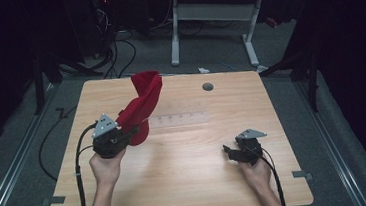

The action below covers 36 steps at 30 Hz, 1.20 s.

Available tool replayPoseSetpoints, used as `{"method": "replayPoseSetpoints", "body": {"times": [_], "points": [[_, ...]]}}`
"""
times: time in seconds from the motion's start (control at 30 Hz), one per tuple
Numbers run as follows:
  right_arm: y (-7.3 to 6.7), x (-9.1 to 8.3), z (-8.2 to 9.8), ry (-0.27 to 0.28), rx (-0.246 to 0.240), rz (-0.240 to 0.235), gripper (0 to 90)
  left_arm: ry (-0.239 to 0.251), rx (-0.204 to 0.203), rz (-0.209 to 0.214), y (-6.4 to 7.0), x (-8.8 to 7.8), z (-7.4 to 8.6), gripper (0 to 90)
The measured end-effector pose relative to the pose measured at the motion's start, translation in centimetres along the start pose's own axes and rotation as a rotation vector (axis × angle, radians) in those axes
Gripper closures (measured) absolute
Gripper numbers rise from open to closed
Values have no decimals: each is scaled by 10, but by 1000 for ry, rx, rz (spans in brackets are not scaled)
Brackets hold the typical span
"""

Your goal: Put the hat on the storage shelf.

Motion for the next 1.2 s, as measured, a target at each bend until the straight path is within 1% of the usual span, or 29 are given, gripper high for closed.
{"method": "replayPoseSetpoints", "body": {"times": [0.07, 0.13, 0.23, 0.37, 0.43, 0.5, 0.7, 0.77, 0.9, 1.03, 1.07, 1.17, 1.2], "points": [[0, 0, 0, 0, 2, 0, 373, 9, -17, 1, -2, 0, -3, 856], [0, 0, 0, 0, 2, -1, 372, 9, -25, -2, -3, 1, -4, 856], [0, 0, 0, 0, 2, -1, 371, 17, -27, -11, -5, 1, -6, 856], [0, 0, 0, 0, 2, -1, 371, 16, -41, -10, -8, 2, -7, 856], [0, 0, 0, 0, 2, -1, 371, 19, -48, -17, -11, 4, -10, 856], [0, 0, 0, 0, 2, -1, 371, 23, -55, -16, -12, 6, -13, 856], [0, 0, 0, 0, 2, -1, 371, 43, -59, -17, -14, 9, -21, 856], [0, 0, 0, -1, 2, -2, 371, 55, -61, -29, -17, 13, -25, 856], [0, 0, 0, -1, 2, -2, 371, 60, -65, -33, -19, 16, -29, 856], [0, 0, 0, 0, 2, -2, 371, 80, -69, -40, -23, 21, -34, 856], [0, 0, 0, 0, 1, -2, 371, 86, -66, -53, -26, 23, -35, 856], [0, 0, 0, -1, 2, -2, 371, 92, -65, -59, -28, 26, -37, 856], [0, 0, 0, 0, 2, -2, 371, 95, -59, -66, -30, 30, -38, 856]]}}
Point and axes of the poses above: each handheld gripper's, and its own axes: x roughly forward along the jaws, z roughly out of its underside, y roughly to its right, the point moved 4 cm from there along x, roughly forward along the jaws, and after that the axes turned 2 degrees about -z, right-handed, at the moved point
